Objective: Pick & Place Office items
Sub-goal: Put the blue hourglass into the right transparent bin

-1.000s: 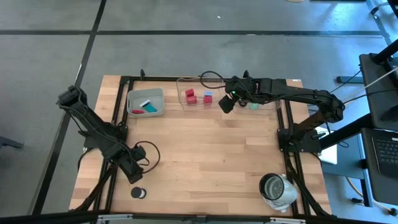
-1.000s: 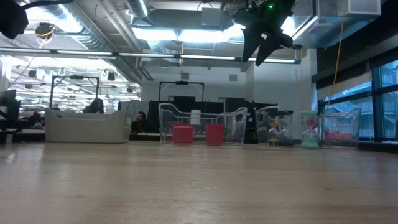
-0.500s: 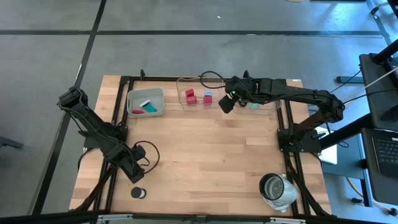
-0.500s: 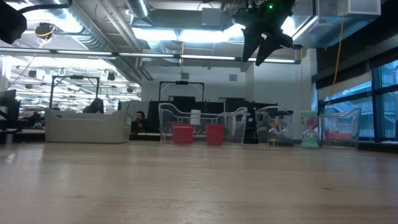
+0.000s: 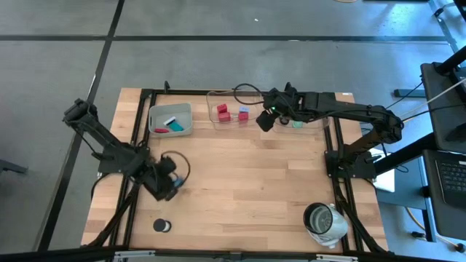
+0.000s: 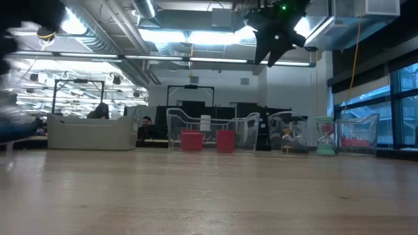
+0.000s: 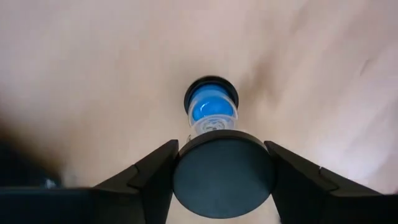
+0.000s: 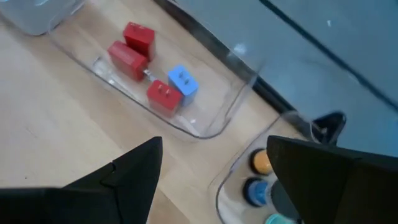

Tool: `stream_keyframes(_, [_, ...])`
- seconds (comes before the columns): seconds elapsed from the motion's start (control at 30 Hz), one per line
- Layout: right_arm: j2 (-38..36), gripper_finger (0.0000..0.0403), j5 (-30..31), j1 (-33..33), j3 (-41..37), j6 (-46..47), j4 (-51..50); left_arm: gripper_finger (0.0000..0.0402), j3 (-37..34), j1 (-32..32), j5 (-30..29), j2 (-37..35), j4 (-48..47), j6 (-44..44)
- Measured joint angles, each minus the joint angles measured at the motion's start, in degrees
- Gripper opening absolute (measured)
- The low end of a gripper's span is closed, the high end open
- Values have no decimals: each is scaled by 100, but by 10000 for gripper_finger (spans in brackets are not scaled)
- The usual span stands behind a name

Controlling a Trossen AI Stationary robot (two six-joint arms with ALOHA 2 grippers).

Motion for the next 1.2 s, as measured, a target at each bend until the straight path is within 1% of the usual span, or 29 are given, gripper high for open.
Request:
stream_keyframes(0.1, [0, 293, 1, 141, 0, -432, 252, 218, 0, 348, -1136, -324, 270, 516])
stream_keyframes(0.17, [0, 291, -9, 293, 0, -754, 441, 215, 0, 565, -1835, -545, 650, 991])
stream_keyframes(0.23, [0, 287, -17, 492, 0, -1123, 650, 212, 0, 757, -2411, -750, 1193, 1595])
stream_keyframes(0.33, [0, 282, -22, 803, 0, -1624, 963, 214, 0, 984, -3006, -973, 2267, 2685])
stream_keyframes(0.4, [0, 280, -29, 1061, 0, -1844, 1228, 216, 0, 1083, -3201, -1049, 3148, 3546])
stream_keyframes(0.5, [0, 279, -28, 1433, 0, -2082, 1665, 216, 0, 1168, -3260, -1057, 4447, 4957])
stream_keyframes(0.57, [0, 279, -42, 1631, 0, -2211, 1892, 216, 0, 1172, -3265, -1004, 5194, 5742])
stream_keyframes(0.7, [0, 281, -50, 1938, 0, -2365, 2116, 215, 0, 1165, -3262, -867, 6290, 6867])
stream_keyframes(0.77, [0, 286, -244, 2038, 0, -2460, 2215, 215, 0, 1161, -3250, -790, 6781, 7315])
stream_keyframes(0.83, [0, 294, -453, 2122, 0, -2489, 2323, 215, 0, 1161, -3073, -713, 7188, 7697])
stream_keyframes(0.93, [0, 310, -473, 2205, 0, -2487, 2520, 215, 0, 1159, -2805, -613, 7612, 8056])
stream_keyframes(1.2, [0, 357, -497, 2265, 0, -2766, 3095, 215, 0, 1161, -2784, -479, 7980, 8419])
